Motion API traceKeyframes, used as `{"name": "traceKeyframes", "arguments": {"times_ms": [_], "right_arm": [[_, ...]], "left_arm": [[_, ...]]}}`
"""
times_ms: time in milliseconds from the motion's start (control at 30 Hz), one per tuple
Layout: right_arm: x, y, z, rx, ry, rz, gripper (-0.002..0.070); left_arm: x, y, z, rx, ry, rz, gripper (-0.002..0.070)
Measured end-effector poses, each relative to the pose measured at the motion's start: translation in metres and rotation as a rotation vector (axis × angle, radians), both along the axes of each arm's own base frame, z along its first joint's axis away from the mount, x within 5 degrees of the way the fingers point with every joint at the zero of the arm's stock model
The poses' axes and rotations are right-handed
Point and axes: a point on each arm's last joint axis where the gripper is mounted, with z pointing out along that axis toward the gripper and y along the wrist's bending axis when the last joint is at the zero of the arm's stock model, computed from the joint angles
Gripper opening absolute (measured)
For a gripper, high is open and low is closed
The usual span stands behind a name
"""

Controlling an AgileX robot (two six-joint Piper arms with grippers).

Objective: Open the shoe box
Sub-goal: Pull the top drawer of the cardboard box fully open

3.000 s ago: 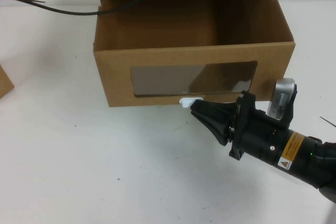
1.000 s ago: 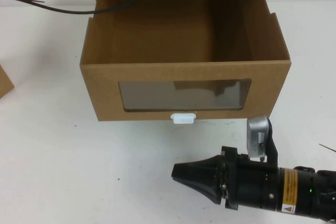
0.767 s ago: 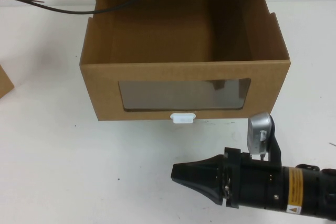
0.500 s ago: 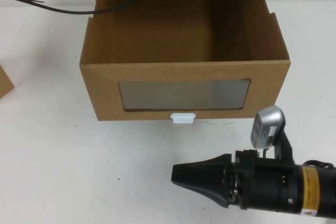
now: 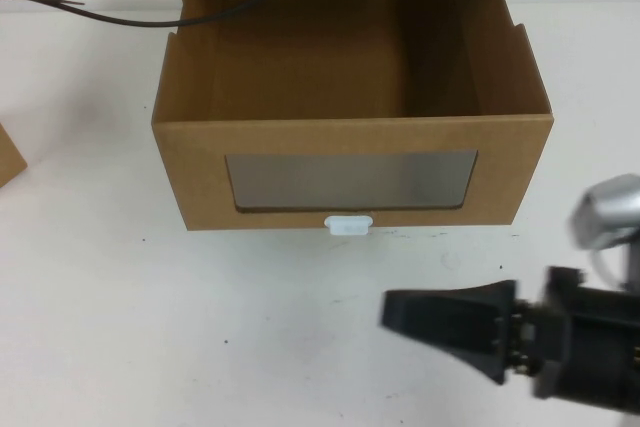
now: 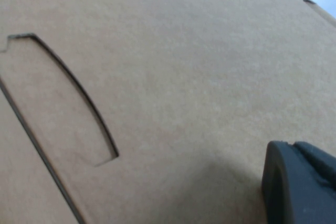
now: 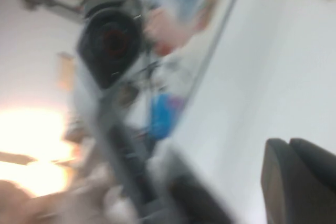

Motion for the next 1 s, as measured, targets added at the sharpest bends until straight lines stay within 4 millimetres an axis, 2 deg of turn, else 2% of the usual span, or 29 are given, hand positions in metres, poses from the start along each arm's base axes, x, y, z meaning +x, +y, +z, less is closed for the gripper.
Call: {"name": "traceKeyframes", "arguments": {"times_ms": [100, 267, 400, 567, 1000], "right_arm": [[-0.005, -0.013, 0.013, -0.094, -0.127, -0.095, -0.0018], [-0.007, -0.033, 0.05, -0.229, -0.363, -0.256, -0.0018], [-0.01, -0.039, 0.074, -0.277, -0.492, -0.292, -0.0018], [-0.009, -0.039, 0.076, -0.3, -0.511, -0.292, -0.0018], [-0.008, -0.037, 0.074, -0.307, -0.504, -0.276, -0.0018]], "left_arm": [[0.0, 0.0, 0.0, 0.0, 0.0, 0.0, -0.0006], [0.001, 0.001, 0.0, 0.0, -0.008, 0.01, -0.0006], [0.002, 0.001, 0.001, -0.001, -0.021, 0.022, -0.0006], [0.002, 0.002, 0.002, 0.008, -0.046, 0.016, -0.0006], [-0.008, 0.009, 0.02, 0.053, -0.129, -0.016, -0.0006]]}}
